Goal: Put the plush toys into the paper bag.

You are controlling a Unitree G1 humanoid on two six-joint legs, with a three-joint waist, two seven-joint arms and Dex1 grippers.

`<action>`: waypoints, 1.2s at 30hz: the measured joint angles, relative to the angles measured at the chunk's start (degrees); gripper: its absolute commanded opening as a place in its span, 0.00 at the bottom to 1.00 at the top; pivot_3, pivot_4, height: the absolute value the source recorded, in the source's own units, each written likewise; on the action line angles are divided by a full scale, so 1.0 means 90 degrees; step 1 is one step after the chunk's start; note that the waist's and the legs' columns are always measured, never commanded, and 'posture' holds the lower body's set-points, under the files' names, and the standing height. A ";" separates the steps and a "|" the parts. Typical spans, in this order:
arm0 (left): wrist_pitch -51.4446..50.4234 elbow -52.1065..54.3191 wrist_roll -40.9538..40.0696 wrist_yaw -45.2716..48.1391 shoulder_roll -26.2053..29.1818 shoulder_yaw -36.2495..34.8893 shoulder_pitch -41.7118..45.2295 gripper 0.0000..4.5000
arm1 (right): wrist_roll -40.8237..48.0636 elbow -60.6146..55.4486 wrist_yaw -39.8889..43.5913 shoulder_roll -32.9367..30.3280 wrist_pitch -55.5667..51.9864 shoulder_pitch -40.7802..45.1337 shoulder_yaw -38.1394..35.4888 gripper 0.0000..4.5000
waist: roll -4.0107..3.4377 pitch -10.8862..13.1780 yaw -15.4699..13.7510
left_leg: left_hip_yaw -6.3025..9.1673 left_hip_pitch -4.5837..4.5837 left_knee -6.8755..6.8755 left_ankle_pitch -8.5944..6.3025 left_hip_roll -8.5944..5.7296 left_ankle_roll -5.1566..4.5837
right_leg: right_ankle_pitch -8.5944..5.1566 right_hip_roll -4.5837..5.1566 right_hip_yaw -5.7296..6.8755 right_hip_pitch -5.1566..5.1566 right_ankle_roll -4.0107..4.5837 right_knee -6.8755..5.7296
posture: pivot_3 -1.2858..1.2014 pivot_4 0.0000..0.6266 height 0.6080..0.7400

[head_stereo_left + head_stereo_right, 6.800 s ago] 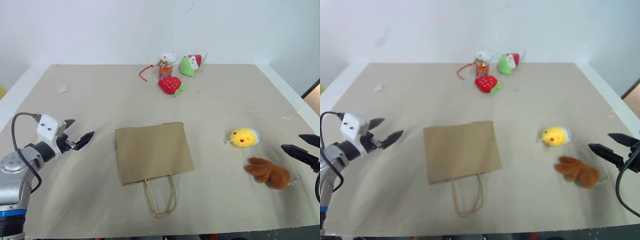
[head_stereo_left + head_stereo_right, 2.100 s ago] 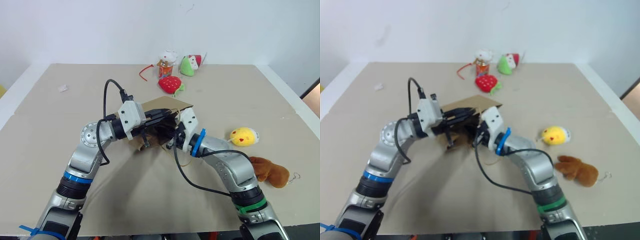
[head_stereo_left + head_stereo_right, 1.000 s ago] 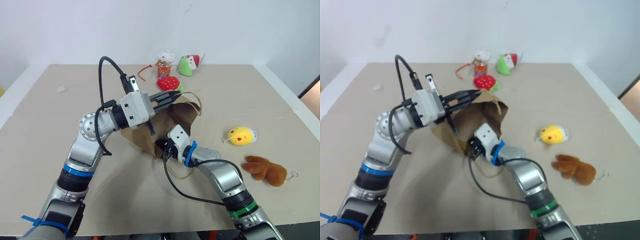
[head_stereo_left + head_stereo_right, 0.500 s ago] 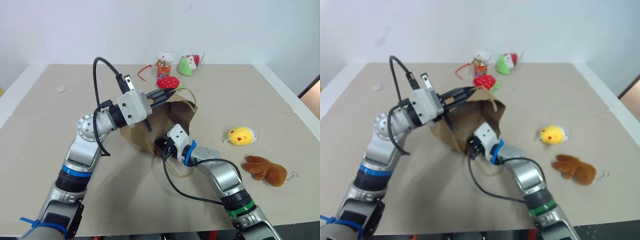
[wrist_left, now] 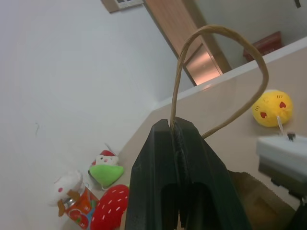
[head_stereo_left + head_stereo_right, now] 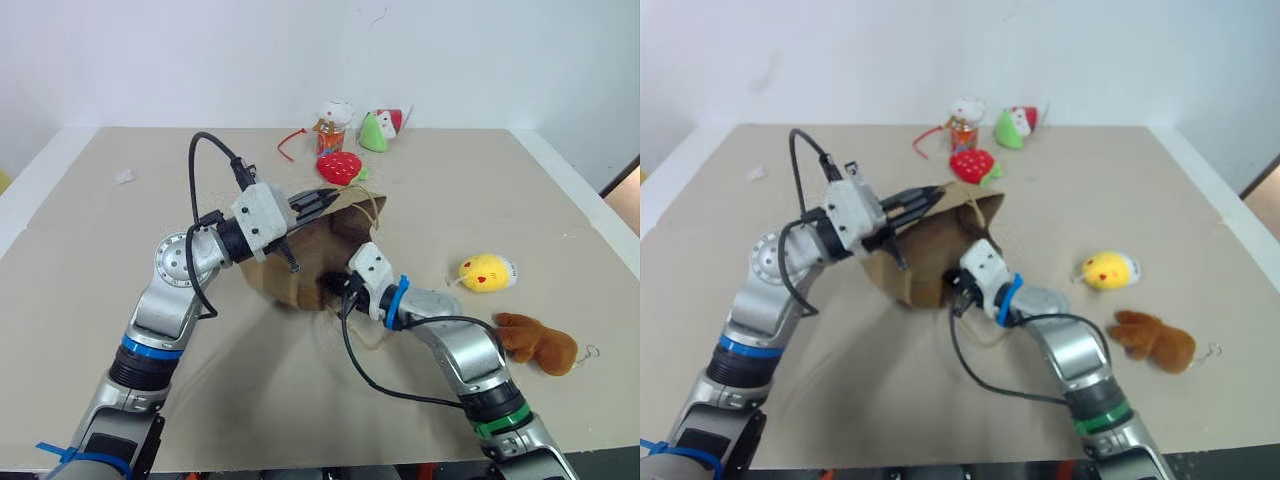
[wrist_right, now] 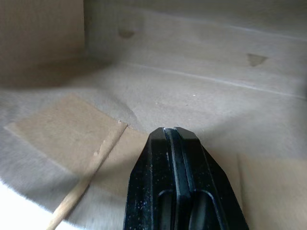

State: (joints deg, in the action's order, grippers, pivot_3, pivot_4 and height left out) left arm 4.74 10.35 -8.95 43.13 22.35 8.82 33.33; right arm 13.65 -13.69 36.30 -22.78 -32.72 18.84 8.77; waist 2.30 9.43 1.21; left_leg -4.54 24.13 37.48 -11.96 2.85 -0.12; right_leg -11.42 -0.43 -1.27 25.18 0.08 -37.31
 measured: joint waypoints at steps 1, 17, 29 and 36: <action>0.0005 0.0000 0.0000 0.0005 0.0015 0.0002 0.0001 0.00 | 0.0083 -0.0050 0.0005 -0.0037 -0.0061 -0.0028 -0.0105 0.20 | 0.0000 0.0000 0.0000 | -0.0002 0.0000 0.0000 0.0000 -0.0001 0.0000 | 0.0002 0.0001 -0.0002 0.0001 -0.0003 0.0001 | 0.52 0.24 1.00; 0.0244 0.0046 0.0000 0.0271 0.0136 0.0102 -0.0367 0.00 | 0.1585 -0.0013 0.1823 -0.3549 -0.0922 -0.2107 -0.4104 0.99 | -0.0012 -0.0002 -0.0051 | 0.0009 -0.0003 -0.0004 -0.0002 -0.0023 -0.0006 | -0.0017 0.0019 0.0015 -0.0014 -0.0005 0.0009 | 0.52 0.24 1.00; 0.0253 0.0187 0.0001 0.0276 0.0167 0.0230 -0.0412 0.00 | 0.0795 0.0583 0.2427 -0.3967 -0.0202 -0.3728 -0.4136 0.90 | -0.0022 -0.0006 -0.0002 | 0.0001 -0.0021 0.0002 0.0001 -0.0026 -0.0012 | -0.0020 0.0017 -0.0010 -0.0023 0.0005 0.0010 | 0.52 0.24 1.00; 0.0254 0.0182 0.0001 0.0312 0.0166 0.0231 -0.0377 0.00 | 0.0426 0.0893 0.2061 -0.3753 0.0356 -0.3538 -0.3897 0.28 | -0.0021 -0.0005 0.0002 | 0.0000 -0.0024 0.0002 0.0000 -0.0032 -0.0012 | -0.0018 0.0014 -0.0018 -0.0025 0.0002 0.0011 | 0.52 0.24 1.00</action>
State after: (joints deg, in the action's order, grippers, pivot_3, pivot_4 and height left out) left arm 7.02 11.99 -8.94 45.94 23.84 10.90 29.93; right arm 17.48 -5.65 54.85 -56.55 -29.52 -13.00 -26.31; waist 2.11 9.38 1.23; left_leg -4.54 23.91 37.50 -11.95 2.56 -0.23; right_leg -11.59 -0.31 -1.43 24.95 0.09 -37.21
